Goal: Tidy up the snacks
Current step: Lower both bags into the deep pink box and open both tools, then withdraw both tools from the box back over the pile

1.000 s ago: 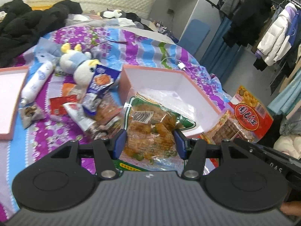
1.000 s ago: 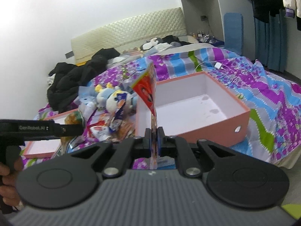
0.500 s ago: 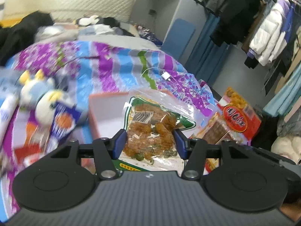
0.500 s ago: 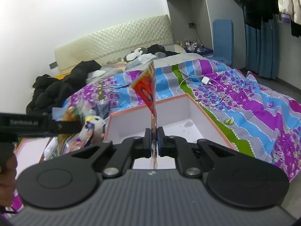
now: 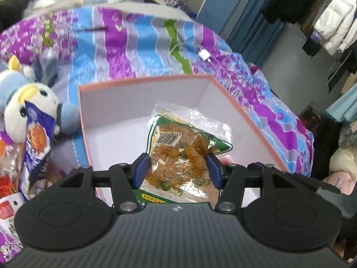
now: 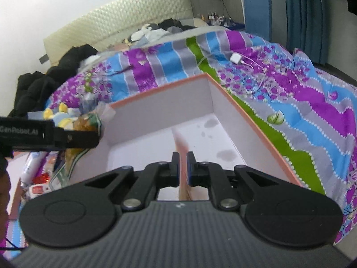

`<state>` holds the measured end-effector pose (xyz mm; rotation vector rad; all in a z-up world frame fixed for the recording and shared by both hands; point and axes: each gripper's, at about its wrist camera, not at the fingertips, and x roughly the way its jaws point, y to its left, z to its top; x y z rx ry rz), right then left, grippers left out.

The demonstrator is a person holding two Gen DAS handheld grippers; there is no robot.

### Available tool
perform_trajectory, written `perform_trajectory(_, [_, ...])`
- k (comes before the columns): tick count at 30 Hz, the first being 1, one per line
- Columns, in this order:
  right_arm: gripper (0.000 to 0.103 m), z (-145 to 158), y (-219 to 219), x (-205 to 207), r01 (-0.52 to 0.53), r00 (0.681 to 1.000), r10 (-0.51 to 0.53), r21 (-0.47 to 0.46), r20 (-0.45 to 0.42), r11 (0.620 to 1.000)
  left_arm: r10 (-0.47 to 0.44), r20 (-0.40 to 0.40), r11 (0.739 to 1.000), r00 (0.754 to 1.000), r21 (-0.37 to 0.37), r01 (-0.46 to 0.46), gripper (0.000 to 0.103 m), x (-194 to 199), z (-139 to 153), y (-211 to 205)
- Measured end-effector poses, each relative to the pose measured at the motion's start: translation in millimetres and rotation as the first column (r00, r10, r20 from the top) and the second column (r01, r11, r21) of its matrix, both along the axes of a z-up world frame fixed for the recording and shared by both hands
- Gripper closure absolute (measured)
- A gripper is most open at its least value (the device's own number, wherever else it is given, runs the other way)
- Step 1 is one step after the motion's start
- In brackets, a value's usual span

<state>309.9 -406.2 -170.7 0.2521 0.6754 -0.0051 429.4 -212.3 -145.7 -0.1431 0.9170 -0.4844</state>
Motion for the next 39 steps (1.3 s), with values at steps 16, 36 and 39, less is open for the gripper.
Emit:
perform_trajectory(16, [0.043,48.8,19.7,-55.6,0.027,0.996,-0.025,-0.022,0.083,0.999,0.043,0.129,0.999,0.991,-0.009,-0.042,0.014,-78.9,66.3,49.2])
perform_trajectory(36, [0.042,82.8,92.8,-177.2,-0.049,0.984,0.052,-0.021,0.172,0.999,0.117,0.214,0.993,0.970,-0.033,-0.113,0.014,-241.9,102.6,140.8])
perform_trajectory(39, [0.042,81.8,102.0,-191.3,-0.062,0.981,0.067,-0.029,0.180,0.998,0.137,0.217,0.991,0.966,-0.034,-0.133,0.014,-256.7,102.5,151.6])
